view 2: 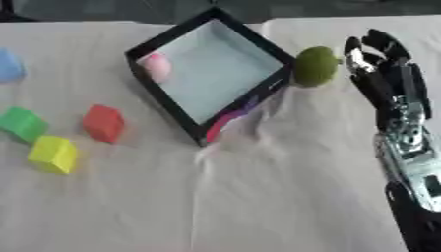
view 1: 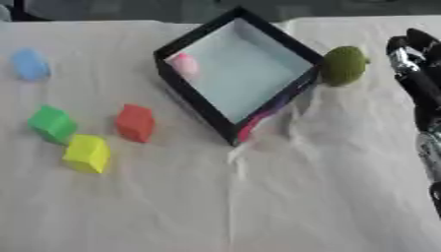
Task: Pick up objects on the table and place them in the box.
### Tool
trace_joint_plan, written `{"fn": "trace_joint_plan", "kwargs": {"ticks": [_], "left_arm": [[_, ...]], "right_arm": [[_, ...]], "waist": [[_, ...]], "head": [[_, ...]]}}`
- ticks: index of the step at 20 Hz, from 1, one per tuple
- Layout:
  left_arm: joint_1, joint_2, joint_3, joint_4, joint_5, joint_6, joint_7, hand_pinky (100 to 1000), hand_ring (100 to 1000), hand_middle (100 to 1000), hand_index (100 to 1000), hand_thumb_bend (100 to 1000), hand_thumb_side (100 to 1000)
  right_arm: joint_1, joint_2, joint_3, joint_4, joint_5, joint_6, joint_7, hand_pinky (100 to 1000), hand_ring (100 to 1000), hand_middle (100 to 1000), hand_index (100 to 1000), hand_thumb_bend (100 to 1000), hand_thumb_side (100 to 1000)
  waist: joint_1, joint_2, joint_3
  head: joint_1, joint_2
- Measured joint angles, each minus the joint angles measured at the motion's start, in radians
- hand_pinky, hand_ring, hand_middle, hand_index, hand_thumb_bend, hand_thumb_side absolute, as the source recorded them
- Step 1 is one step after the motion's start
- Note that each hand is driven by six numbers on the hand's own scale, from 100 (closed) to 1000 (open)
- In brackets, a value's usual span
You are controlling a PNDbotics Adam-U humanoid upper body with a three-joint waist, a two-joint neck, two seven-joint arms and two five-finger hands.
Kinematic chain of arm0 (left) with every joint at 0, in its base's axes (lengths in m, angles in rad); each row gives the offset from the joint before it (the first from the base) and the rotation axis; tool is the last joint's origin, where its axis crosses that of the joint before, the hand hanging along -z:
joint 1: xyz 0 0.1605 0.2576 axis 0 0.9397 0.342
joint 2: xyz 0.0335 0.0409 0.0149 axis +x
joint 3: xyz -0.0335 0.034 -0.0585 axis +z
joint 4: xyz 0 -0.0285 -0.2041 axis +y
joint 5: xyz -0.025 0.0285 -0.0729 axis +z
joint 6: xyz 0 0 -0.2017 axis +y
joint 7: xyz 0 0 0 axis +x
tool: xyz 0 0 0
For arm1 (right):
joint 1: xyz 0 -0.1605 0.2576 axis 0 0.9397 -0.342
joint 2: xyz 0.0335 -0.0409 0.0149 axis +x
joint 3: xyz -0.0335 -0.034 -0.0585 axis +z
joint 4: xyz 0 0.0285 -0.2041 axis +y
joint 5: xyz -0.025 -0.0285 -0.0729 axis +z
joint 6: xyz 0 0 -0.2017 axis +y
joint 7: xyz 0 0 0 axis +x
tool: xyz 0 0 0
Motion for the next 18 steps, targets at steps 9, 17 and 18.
{"fn": "trace_joint_plan", "kwargs": {"ticks": [9,17,18], "left_arm": [[-0.143,0.233,0.002,-0.014,-0.023,0.074,-0.005,761,806,786,824,405,553],[-0.401,0.646,-0.066,0.216,-0.156,0.353,-0.326,835,850,810,859,532,424],[-0.428,0.666,-0.076,0.265,-0.190,0.367,-0.388,842,855,815,862,548,415]], "right_arm": [[-0.005,-0.005,-0.006,0.000,0.000,-0.004,-0.005,871,811,831,872,262,411],[-0.005,-0.025,-0.006,-0.006,0.001,-0.003,-0.005,871,811,831,872,261,412],[-0.005,-0.028,-0.006,-0.007,0.001,-0.003,-0.004,871,811,831,872,261,412]], "waist": [[0.000,0.010,-0.016],[0.008,0.025,-0.044],[0.010,0.027,-0.046]], "head": [[-0.004,-0.013],[-0.003,-0.014],[0.001,-0.014]]}}
